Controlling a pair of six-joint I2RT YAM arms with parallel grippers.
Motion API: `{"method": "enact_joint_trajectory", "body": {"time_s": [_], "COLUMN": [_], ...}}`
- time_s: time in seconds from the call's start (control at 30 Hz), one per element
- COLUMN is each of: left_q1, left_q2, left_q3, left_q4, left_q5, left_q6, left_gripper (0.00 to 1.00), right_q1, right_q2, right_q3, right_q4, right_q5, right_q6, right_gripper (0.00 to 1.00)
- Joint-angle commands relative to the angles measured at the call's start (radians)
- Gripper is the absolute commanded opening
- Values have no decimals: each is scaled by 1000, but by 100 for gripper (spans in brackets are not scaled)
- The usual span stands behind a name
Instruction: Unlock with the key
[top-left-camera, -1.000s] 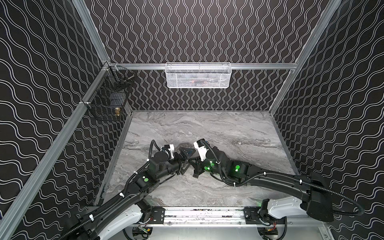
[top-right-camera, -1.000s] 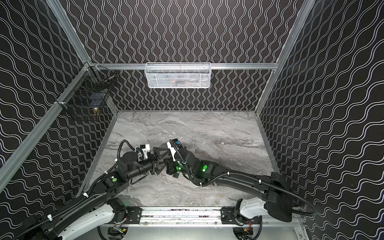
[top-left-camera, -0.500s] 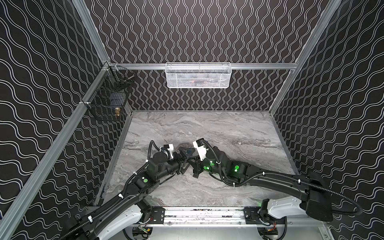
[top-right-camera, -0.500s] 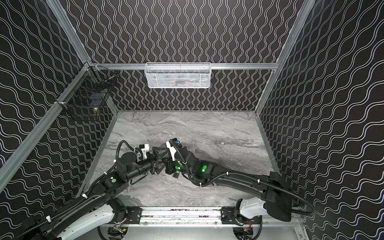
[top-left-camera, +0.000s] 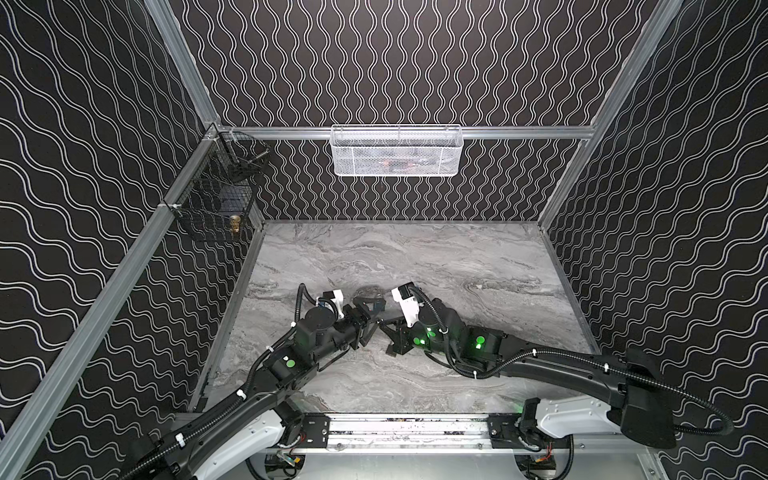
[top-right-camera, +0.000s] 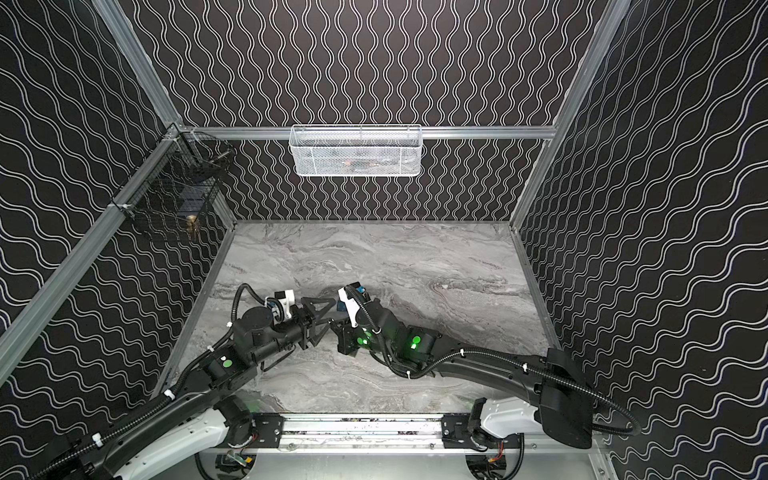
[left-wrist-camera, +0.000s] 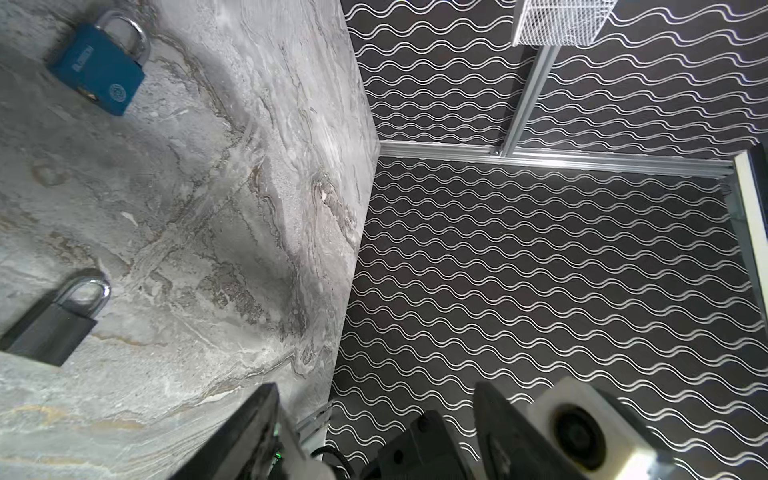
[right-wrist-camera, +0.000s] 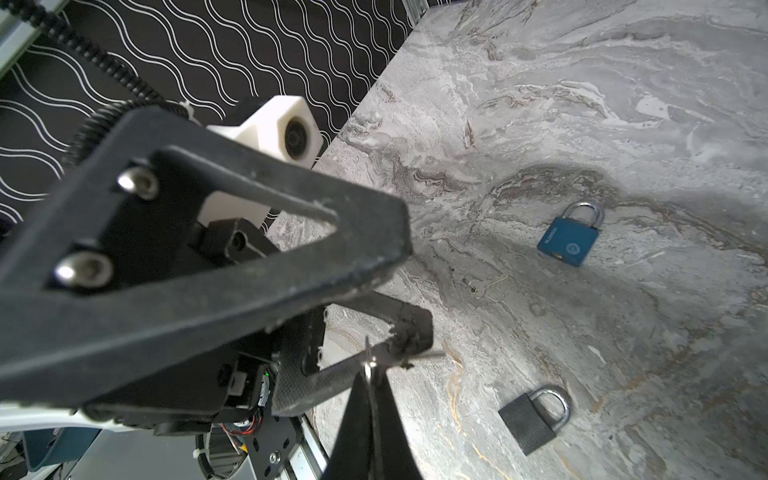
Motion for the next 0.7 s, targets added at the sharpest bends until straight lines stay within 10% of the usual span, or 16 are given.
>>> {"method": "enact_joint_trajectory", "body": {"time_s": [0.0,0.67], "left_q1": [-2,0], "left_q2": [3,-31], "left_q3": [14,8], "left_q4": [29,14], "left_q5": [-8,-38], "left_q6": [-3,-15], "left_gripper": [78,81], "right_q1": [2,3], "right_q2": [-3,30], "right_q3": [26,21], "right_q4": [76,116], "right_q5": [-8,-29], "right_q6": [-7,0], "right_gripper": [0,0]}}
